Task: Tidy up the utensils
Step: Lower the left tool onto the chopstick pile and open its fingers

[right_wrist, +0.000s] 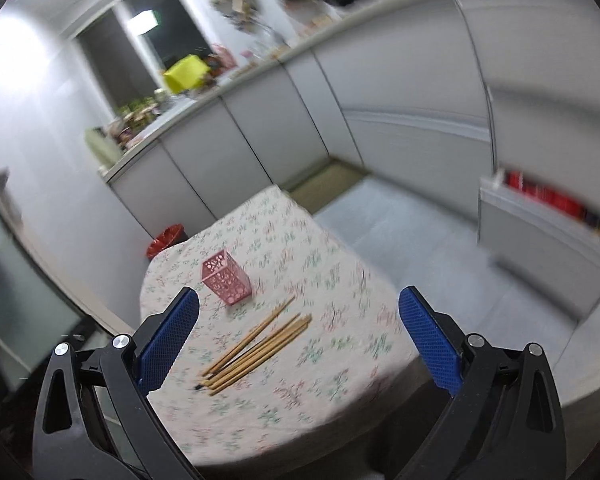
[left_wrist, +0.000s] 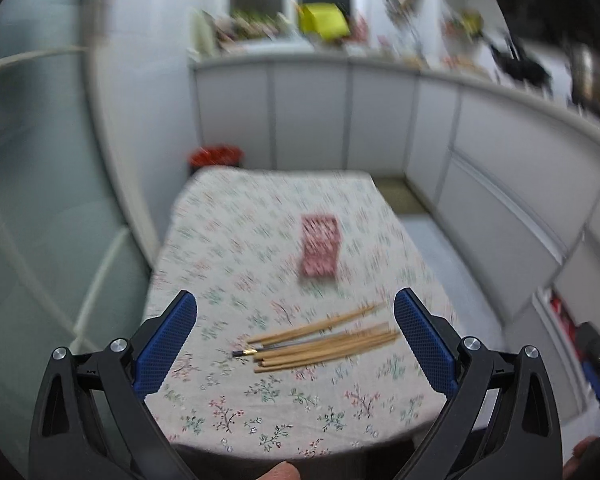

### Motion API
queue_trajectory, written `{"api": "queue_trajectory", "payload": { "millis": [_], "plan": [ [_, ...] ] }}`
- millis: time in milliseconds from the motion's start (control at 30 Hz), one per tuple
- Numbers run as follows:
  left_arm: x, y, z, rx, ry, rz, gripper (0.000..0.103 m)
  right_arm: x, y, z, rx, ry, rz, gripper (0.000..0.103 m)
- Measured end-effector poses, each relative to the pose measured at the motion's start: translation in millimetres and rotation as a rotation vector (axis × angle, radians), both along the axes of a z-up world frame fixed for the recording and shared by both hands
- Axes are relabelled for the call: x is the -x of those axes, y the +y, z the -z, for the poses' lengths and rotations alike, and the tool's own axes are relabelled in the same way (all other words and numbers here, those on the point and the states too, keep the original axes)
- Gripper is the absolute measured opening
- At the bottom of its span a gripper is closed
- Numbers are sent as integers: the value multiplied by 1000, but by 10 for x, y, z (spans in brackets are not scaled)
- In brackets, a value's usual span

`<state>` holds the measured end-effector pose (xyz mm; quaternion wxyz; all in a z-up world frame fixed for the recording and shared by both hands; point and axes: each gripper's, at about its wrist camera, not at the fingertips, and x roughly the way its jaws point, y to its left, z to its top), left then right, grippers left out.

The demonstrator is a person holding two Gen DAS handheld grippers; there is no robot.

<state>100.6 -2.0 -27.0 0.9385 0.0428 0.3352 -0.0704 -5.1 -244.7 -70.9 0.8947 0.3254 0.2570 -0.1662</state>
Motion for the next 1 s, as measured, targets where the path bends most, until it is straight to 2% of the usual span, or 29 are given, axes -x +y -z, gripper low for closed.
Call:
{"api": "queue_trajectory", "payload": {
  "millis": [100,233,300,400,500,567,633,700,867,1000],
  "plan": [
    [-536,-397,386,-108,201,205,96,-130,-188,183,-88,42,-9,96],
    [-1027,-763,846,-188,358,342,96,-386,-348,445,-142,83,-33,96],
    [-1280,-935,1102,-246,439,379,96,-519,-418,566,-164,104,-26,96],
    [-1517,-1089,1377,-279,514,412,96,-732,-573,830,-216,157,-19,96],
    [-1810,-1311,1662,-310,602,448,90,-927,-678,1086,-270,211,-26,96],
    [-1973,-1414,1809,-333,649,461,83,-1031,-729,1218,-282,233,-36,96],
    [-2112,-1532,1950,-357,685,477,67,-1112,-771,1304,-279,249,-38,96],
    [-2224,-1590,2040,-370,719,479,60,-1178,-814,1387,-279,265,-37,96],
    [-2392,-1647,2233,-404,775,485,51,-1278,-942,1588,-330,310,-38,96],
    [-2423,-1660,2316,-445,774,489,42,-1310,-971,1644,-363,321,-58,96]
  ]
}}
